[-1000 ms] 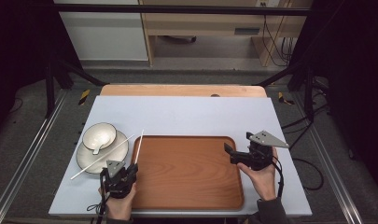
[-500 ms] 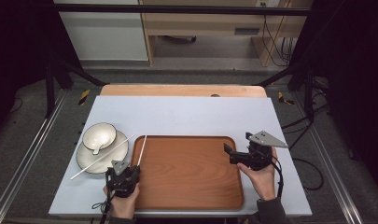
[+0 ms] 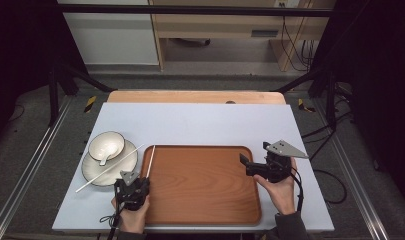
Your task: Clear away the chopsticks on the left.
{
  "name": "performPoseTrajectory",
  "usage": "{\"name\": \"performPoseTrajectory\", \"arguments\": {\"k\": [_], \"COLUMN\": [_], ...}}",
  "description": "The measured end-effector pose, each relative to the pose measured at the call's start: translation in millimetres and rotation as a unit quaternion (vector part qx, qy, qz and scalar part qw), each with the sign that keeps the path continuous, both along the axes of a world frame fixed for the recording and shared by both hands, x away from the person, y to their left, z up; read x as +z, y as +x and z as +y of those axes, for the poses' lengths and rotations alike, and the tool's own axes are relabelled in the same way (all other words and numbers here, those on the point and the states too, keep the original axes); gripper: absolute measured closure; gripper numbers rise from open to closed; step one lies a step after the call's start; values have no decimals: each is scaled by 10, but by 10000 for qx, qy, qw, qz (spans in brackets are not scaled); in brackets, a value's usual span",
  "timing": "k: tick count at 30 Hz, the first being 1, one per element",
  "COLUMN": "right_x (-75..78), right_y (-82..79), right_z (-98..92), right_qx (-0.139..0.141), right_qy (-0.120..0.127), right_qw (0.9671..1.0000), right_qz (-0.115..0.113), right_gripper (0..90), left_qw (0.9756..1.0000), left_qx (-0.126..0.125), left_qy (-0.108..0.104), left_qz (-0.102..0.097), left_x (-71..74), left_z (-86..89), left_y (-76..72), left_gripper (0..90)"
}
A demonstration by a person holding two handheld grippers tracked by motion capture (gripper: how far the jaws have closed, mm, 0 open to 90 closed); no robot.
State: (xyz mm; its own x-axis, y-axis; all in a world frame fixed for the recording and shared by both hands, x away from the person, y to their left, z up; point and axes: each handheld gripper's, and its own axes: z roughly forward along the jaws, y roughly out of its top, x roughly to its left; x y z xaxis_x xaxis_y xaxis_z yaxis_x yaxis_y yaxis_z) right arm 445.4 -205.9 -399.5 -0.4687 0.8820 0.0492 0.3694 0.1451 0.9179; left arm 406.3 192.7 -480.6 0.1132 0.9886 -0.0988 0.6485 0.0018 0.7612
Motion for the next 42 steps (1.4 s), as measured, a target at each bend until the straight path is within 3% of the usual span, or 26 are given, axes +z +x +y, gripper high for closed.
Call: {"name": "performPoseTrajectory", "arguments": {"k": [7,10,16,19,20,22,25,29,30,31,33,37,42], "right_x": [6,8,16,22,22,22,23,26,28,30,36,42,42], "right_y": [-4,-5,-13,-18,-17,-17,-19,-20,-22,-22,-26,-30,-31], "right_z": [-3,-6,-16,-26,-26,-26,-26,-29,-31,-35,-37,-41,-43], "right_qx": [-16,-18,-30,-39,-45,-47,-58,-59,-50,-56,-49,-48,-55], "right_qy": [27,31,51,84,90,88,99,106,117,105,124,117,120], "right_qw": [10000,10000,10000,10000,9999,9999,9999,9999,9999,9999,9999,9999,9999], "right_qz": [3,-11,-26,-33,-31,-31,-34,-51,-43,-45,-59,-80,-74], "right_gripper": [81,81,80,80,80,79,79,79,79,79,79,79,79], "left_qw": [10000,9998,9974,9946,9913,9899,9838,9780,9751,9736,9729,9685,9621], "left_qx": [-55,-141,-568,-852,-1090,-1200,-1612,-1936,-2064,-2128,-2175,-2393,-2637], "left_qy": [13,-9,-263,-322,-406,-371,-426,-13,112,91,-88,74,109], "left_qz": [-2,-119,-359,-498,-620,-656,-657,-775,-802,-821,-782,-681,-688], "left_x": [11,65,266,395,478,517,635,737,746,747,733,696,689], "left_z": [-6,-7,26,62,88,96,140,146,147,148,144,126,235], "left_y": [4,-11,-46,-32,-11,2,64,124,141,163,195,248,250], "left_gripper": [807,765,671,601,583,564,498,444,425,409,381,355,304]}}
